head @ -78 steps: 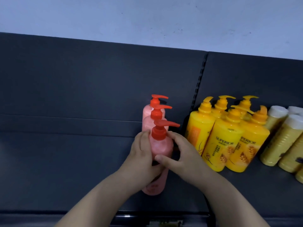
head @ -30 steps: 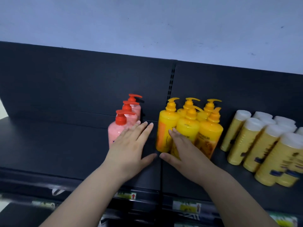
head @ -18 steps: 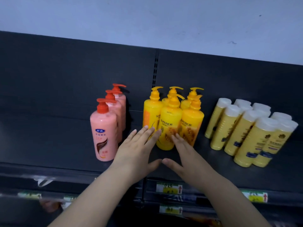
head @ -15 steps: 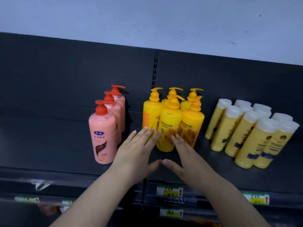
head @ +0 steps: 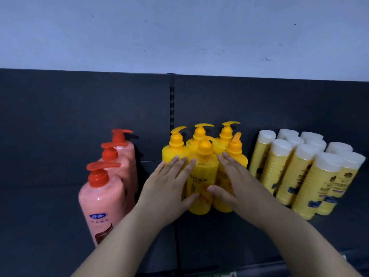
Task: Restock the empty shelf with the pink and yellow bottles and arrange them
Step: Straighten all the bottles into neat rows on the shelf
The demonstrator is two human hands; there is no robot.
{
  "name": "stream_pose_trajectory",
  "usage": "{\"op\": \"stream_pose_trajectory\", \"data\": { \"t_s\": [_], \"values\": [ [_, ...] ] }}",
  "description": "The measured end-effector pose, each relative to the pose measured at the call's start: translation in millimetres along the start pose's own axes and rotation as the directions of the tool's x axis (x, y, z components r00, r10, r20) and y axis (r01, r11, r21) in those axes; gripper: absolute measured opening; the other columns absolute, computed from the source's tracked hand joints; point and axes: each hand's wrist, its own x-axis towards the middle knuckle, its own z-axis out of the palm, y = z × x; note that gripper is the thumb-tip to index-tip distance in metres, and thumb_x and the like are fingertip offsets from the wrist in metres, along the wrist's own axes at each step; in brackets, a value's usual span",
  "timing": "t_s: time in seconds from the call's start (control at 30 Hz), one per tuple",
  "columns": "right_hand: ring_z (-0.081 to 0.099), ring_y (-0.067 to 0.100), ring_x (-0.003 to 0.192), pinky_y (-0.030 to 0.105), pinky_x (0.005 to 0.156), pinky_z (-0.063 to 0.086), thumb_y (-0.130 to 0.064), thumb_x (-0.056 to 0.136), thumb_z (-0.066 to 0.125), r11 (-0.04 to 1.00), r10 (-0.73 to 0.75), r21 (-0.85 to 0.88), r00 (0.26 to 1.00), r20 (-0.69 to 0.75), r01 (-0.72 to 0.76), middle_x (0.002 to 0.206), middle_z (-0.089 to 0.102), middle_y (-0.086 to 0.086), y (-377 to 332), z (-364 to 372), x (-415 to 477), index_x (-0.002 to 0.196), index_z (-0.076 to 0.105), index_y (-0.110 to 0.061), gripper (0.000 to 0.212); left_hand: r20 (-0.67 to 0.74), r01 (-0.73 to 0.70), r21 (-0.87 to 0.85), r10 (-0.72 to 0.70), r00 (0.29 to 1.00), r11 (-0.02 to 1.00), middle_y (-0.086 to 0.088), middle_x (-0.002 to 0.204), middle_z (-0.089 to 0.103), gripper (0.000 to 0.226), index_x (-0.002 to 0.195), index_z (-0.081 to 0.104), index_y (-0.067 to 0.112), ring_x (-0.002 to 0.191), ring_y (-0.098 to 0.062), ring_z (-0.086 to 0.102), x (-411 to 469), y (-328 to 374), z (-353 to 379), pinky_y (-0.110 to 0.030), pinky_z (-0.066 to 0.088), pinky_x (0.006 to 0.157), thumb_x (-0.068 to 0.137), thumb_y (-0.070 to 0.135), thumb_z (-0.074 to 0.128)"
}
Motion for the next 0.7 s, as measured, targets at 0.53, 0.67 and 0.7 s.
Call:
{"op": "stream_pose_trajectory", "data": {
  "t_s": [0.53,0.67,0.7],
  "values": [
    [0.029,0.013,0.136,0.024,0.106,0.026,-0.051,0.079,0.066,0.971,0.15,0.206,0.98,-0.135,-0.12,0.149,0.028,-0.003,91,-13,68,0.148,0.019,-0.021,0.088,0.067,0.211,-0.281,-0.2,0.978,0.936,-0.004,0.145,0.04,0.091,0.145,0.031,0.012,0.135,-0.018,0.035,58,17,33,-0.027,0.028,0.109,0.074,0.055,0.069],
    [0.036,0.018,0.131,0.035,0.107,0.036,-0.054,0.067,0.076,0.941,0.161,0.301,0.987,0.011,-0.157,0.144,0.031,0.0,107,12,78,0.145,0.021,-0.02,0.1,0.095,0.322,-0.269,-0.308,0.947,0.908,-0.002,0.146,0.034,0.1,0.143,0.029,0.014,0.14,-0.018,0.021,74,26,44,-0.029,0.007,0.118,0.068,0.07,0.063],
    [0.037,0.018,0.128,0.033,0.106,0.036,-0.051,0.066,0.077,0.939,0.159,0.309,0.987,0.002,-0.152,0.143,0.031,0.001,108,16,79,0.143,0.023,-0.02,0.1,0.102,0.34,-0.233,-0.325,0.94,0.911,-0.002,0.147,0.033,0.105,0.143,0.029,0.014,0.141,-0.018,0.019,75,27,46,-0.028,-0.001,0.117,0.063,0.076,0.059]
  ]
}}
